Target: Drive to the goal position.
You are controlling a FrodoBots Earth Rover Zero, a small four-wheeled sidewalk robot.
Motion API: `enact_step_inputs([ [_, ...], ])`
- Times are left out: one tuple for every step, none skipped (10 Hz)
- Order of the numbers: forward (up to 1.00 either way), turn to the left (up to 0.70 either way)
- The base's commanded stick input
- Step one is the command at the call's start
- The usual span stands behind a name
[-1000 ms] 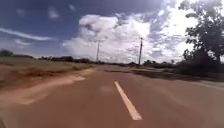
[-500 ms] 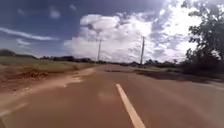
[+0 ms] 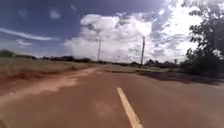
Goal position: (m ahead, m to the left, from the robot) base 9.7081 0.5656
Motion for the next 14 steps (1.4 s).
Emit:
enact_step_inputs([
  [1.0, 0.0],
  [1.0, 0.0],
  [1.0, 0.0],
  [1.0, 0.0],
  [1.0, 0.0],
  [1.0, 0.0],
  [1.0, 0.0],
  [1.0, 0.0],
  [1.0, 0.0],
  [1.0, -0.04],
  [1.0, -0.09],
  [1.0, -0.14],
  [1.0, 0.0],
  [1.0, 0.0],
])
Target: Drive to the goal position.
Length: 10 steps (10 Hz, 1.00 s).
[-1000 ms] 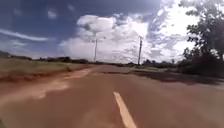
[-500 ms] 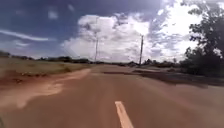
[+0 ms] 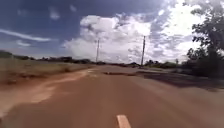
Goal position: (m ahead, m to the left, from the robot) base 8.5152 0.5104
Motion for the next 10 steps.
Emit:
enact_step_inputs([
  [1.0, 0.0],
  [1.0, 0.0],
  [1.0, 0.0],
  [1.0, 0.0],
  [1.0, 0.0],
  [1.0, 0.0],
  [1.0, 0.0],
  [1.0, 0.0],
  [1.0, 0.02],
  [1.0, 0.05],
])
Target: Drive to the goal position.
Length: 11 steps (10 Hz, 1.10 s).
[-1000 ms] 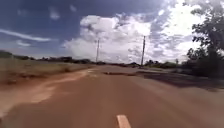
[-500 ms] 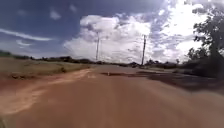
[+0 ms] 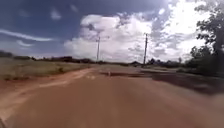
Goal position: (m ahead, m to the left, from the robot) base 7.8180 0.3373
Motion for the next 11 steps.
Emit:
enact_step_inputs([
  [1.0, 0.07],
  [1.0, 0.21],
  [1.0, 0.12],
  [1.0, 0.04],
  [1.0, 0.0],
  [1.0, 0.0],
  [1.0, 0.0],
  [1.0, 0.36],
  [1.0, 0.29],
  [1.0, 0.21],
  [1.0, 0.0],
])
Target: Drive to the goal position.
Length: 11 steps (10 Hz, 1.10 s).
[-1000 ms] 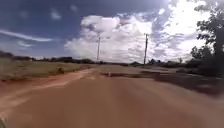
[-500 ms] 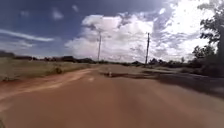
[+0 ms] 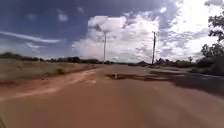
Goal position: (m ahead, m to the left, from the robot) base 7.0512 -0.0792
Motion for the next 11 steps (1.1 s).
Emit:
enact_step_inputs([
  [1.0, 0.0],
  [1.0, 0.0],
  [1.0, 0.0],
  [1.0, 0.0],
  [1.0, 0.0],
  [1.0, 0.0],
  [1.0, 0.0],
  [1.0, 0.0],
  [1.0, 0.0],
  [1.0, 0.0],
  [1.0, 0.0],
])
